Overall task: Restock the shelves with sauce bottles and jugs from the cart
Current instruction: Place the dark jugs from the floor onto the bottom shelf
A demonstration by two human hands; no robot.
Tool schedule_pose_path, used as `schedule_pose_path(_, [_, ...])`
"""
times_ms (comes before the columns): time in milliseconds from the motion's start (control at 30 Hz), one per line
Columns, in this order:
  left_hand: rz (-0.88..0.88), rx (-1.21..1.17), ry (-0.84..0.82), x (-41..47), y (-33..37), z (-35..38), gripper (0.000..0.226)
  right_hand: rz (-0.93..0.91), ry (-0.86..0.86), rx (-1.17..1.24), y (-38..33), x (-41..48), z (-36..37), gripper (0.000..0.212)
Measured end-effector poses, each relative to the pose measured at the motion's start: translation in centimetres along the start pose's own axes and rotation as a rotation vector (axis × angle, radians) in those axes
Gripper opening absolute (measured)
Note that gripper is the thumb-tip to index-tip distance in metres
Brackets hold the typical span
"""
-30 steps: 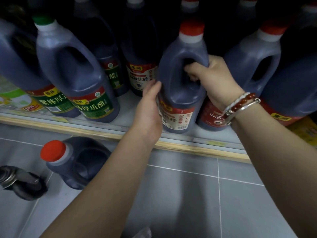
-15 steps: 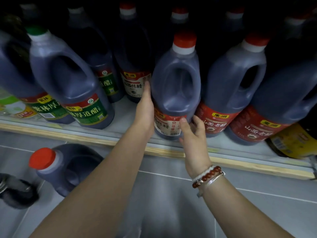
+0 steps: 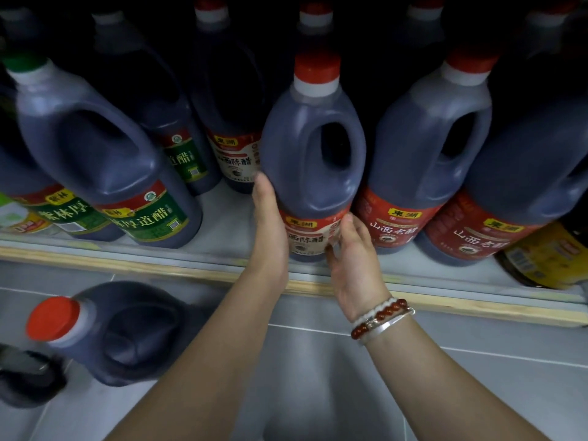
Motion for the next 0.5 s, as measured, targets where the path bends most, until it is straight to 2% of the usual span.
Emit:
schedule_pose_path(167, [-0.019, 0.008, -0.048, 0.7, -1.8, 0.3, 0.108, -0.003, 0.012, 0.134, 0.0, 0.0, 1.3, 0.043])
schedule_pose_path(333, [-0.03, 0.04, -0.037, 0.7, -1.8, 0.2, 0.112, 0.041, 0.011, 0.095, -0.1, 0.1, 0.8, 0.041])
schedule_pose_path(400, [-0.034, 0.068, -0.04, -0.1, -0.8, 0.0, 0.103, 0.055, 0.017, 0.06, 0.0, 0.2, 0.5, 0.039])
schedule_pose_path(500, [0.008, 0.172, -0.035, -1.4, 2.2, -0.2, 0.065, 0.0, 0.07, -0.171, -0.1, -0.3, 0.1, 0.047])
Point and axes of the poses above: each hand's wrist, its own x-axis towards the middle knuckle, its own z-axis out of the palm, y = z × x, the point moved 2 cm from there along x, towards the middle knuckle, and after that the axes turned 13 degrees about y, right-handed, at the moved point
